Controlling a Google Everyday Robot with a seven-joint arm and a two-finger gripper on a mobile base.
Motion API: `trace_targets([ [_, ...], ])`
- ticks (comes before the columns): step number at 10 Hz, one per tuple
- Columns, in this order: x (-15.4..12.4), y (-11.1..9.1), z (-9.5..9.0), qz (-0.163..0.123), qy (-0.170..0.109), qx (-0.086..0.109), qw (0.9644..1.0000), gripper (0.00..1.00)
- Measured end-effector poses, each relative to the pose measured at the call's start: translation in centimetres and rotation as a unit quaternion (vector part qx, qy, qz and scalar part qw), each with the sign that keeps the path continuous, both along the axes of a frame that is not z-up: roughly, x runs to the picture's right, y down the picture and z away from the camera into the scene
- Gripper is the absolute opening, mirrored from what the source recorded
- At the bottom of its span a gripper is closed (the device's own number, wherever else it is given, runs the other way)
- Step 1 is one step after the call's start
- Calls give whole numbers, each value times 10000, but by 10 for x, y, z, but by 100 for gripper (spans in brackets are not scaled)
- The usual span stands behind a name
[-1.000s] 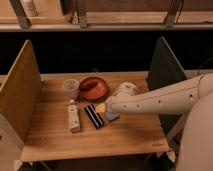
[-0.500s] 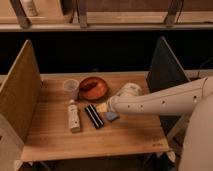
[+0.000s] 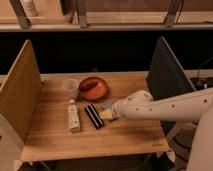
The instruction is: Place the white sponge in the ceramic bowl
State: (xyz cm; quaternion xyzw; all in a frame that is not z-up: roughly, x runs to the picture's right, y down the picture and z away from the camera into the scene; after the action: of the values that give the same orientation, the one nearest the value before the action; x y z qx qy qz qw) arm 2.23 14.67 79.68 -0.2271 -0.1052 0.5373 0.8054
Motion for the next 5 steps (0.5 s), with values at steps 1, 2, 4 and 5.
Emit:
trace_targets([
  [1, -8, 18, -1, -175, -129, -143, 9997, 80],
  [2, -21, 50, -7, -432, -351, -469, 9973, 80],
  [4, -36, 82, -19, -646, -676, -898, 9916, 80],
  [5, -45, 97, -28, -741, -885, -1106, 9871, 80],
])
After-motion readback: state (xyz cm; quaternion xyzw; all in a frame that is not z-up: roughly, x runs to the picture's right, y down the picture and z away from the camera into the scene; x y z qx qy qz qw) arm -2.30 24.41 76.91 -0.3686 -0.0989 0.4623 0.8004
